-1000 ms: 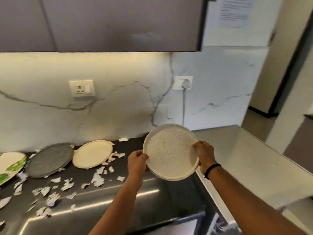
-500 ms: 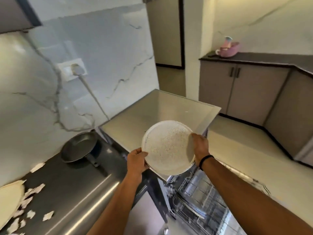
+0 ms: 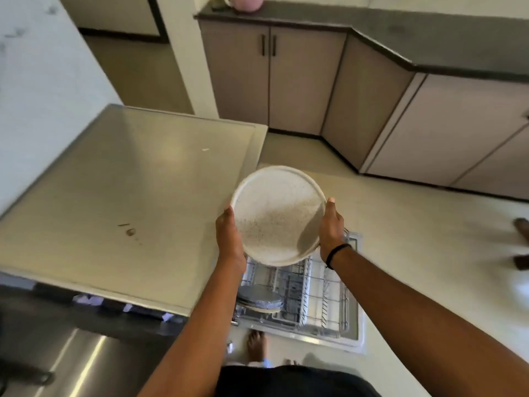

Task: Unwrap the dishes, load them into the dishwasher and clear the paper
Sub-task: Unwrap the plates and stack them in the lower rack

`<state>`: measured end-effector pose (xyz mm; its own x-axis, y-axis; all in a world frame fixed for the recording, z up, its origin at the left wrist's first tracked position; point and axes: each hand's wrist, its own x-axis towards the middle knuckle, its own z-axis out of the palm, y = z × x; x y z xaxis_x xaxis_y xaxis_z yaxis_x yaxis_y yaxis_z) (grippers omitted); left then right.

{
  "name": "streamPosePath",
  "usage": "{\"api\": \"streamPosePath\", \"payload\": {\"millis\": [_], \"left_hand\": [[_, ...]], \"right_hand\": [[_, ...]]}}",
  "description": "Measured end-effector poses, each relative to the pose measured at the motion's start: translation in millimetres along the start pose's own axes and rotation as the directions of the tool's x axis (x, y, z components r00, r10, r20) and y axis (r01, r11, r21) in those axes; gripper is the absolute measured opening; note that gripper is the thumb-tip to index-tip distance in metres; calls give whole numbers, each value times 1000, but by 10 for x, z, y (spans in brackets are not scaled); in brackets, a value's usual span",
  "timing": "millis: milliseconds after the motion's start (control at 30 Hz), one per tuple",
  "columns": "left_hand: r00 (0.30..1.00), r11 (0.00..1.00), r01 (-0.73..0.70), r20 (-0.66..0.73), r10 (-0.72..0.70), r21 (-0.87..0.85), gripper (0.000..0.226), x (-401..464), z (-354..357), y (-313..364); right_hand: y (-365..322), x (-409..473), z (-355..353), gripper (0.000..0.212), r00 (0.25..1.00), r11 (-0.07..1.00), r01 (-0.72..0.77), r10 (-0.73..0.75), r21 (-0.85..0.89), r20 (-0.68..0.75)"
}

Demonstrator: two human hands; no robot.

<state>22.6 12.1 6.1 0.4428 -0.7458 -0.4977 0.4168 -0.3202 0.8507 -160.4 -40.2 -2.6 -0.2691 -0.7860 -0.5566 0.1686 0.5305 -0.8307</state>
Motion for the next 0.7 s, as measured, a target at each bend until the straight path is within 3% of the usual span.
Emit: {"api": "streamPosePath", "payload": {"millis": [67, 133, 233, 300, 400, 533, 633, 700], "left_hand": [[998, 997, 61, 17, -62, 39, 94, 146, 111, -176], [991, 992, 97, 80, -104, 80, 104, 237, 198, -330], [991, 990, 52, 117, -67, 133, 70, 234, 362, -442], [993, 981, 51, 93, -69, 186, 49, 325, 412, -624], [991, 956, 109, 40, -125, 274, 39, 592, 385, -994], [958, 914, 283, -42, -283, 290, 13, 1022, 178, -1557], [917, 832, 396, -121, -380, 389, 44, 1269, 0, -1968], [878, 763, 478, -201, -435, 436, 50, 1439, -145, -2263]], "right_hand": [[62, 131, -88, 59, 998, 999, -43, 44, 23, -40], [151, 270, -179, 65, 993, 993, -105, 107, 57, -42], [333, 570, -356, 44, 976, 962, -212, 218, 170, -15], [523, 791, -482, 44, 948, 907, -311, 317, 283, 26], [993, 1167, -620, 48, 880, 816, -469, 465, 338, 98], [1634, 1493, -691, 8, 777, 758, -629, 613, 169, 143], [2216, 1660, -685, 24, 774, 775, -631, 632, -31, 44], [2575, 1736, -598, 14, 771, 767, -629, 636, -127, 19]]}}
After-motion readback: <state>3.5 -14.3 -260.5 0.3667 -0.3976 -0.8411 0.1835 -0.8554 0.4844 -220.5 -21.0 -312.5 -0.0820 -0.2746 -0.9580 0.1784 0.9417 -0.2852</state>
